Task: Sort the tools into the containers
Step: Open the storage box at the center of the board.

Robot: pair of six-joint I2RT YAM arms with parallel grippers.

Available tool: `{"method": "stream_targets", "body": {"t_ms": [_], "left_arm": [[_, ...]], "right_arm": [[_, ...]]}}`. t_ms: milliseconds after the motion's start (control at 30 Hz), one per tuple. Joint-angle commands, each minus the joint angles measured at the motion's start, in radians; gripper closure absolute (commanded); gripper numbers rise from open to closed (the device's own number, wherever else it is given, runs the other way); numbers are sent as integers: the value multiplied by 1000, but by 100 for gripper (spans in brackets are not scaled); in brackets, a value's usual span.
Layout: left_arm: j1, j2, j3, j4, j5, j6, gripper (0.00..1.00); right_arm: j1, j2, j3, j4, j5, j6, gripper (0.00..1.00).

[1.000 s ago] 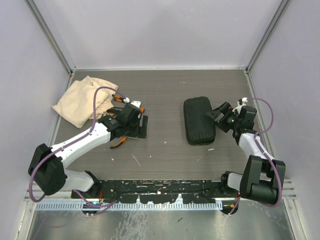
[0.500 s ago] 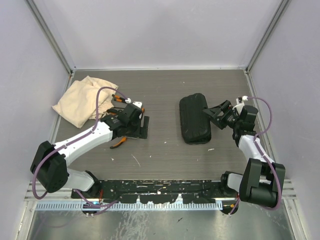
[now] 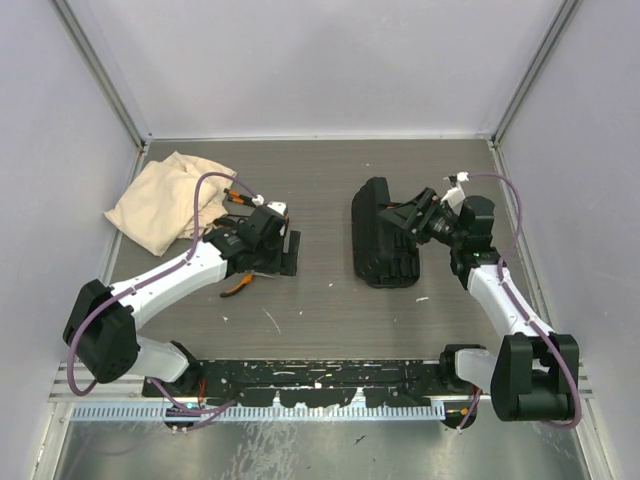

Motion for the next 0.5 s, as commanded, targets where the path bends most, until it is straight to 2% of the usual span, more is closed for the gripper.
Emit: {"method": "stream_targets", "body": {"t_ms": [0,467], "left_arm": [[4,-22,16,30,-4,10,17],[5,-152,-45,24,-82,-9,17]], "right_arm": [[100,15,52,63,53,31,22],[409,171,156,112,199,42,23]]}}
